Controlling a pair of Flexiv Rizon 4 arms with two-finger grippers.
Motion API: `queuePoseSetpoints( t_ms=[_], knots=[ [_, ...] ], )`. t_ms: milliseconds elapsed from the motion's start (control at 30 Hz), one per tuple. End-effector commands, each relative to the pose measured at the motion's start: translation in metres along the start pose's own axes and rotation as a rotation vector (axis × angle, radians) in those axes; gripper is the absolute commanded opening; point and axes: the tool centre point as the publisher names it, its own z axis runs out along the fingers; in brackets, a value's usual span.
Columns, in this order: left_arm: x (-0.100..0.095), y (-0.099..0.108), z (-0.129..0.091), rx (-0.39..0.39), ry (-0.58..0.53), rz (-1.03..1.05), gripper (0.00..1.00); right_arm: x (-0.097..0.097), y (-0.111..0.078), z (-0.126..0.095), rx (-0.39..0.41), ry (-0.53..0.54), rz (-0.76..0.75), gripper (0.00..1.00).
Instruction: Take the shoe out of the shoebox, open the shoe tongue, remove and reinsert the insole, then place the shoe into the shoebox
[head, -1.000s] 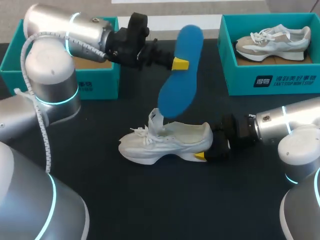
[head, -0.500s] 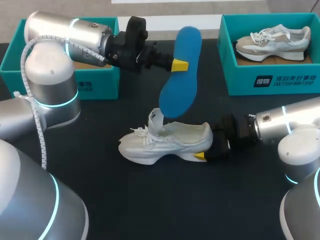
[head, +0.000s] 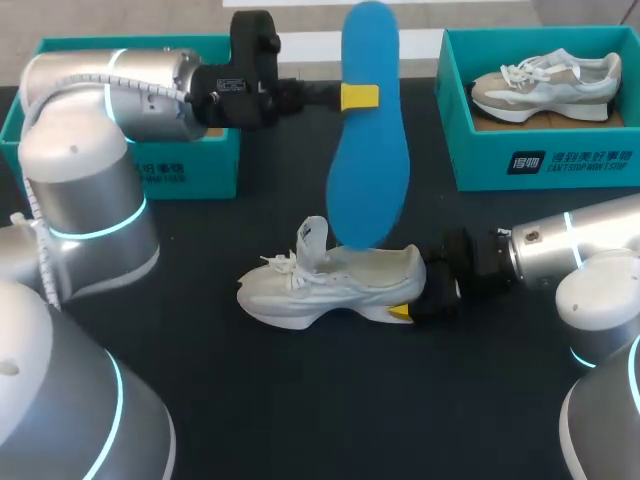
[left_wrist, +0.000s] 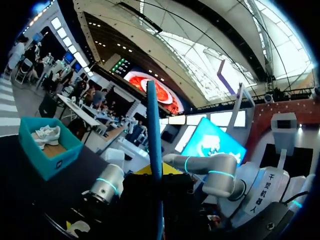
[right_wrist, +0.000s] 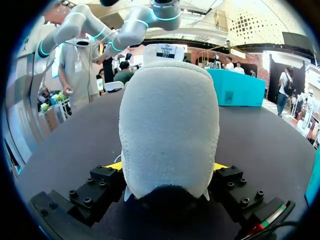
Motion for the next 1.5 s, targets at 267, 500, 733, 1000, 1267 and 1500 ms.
queuePoseSetpoints(
  t_ms=[267,500,733,1000,1267,1500],
  knots=[
    [0.036,0.004,0.007,-0.025,-0.11,-0.187,0.0,-0.001,-0.001,0.003,0.002,-0.001,0.0,0.0],
    [0.059,0.001,0.013,-0.001,-0.111,-0.215,0.0,-0.001,-0.001,0.003,0.002,-0.001,0.0,0.0],
    [0.074,0.004,0.027,0.011,-0.067,-0.23,0.0,-0.001,-0.001,0.003,0.002,-0.001,0.0,0.0],
    [0.086,0.007,0.036,0.023,-0.018,-0.232,0.0,-0.001,-0.001,0.003,0.002,-0.001,0.0,0.0],
    [0.086,0.007,0.036,0.023,-0.018,-0.232,0.0,-0.001,-0.001,0.003,0.002,-0.001,0.0,0.0],
    [0.086,0.007,0.036,0.023,-0.018,-0.232,0.0,-0.001,-0.001,0.003,0.002,-0.001,0.0,0.0]
  ],
)
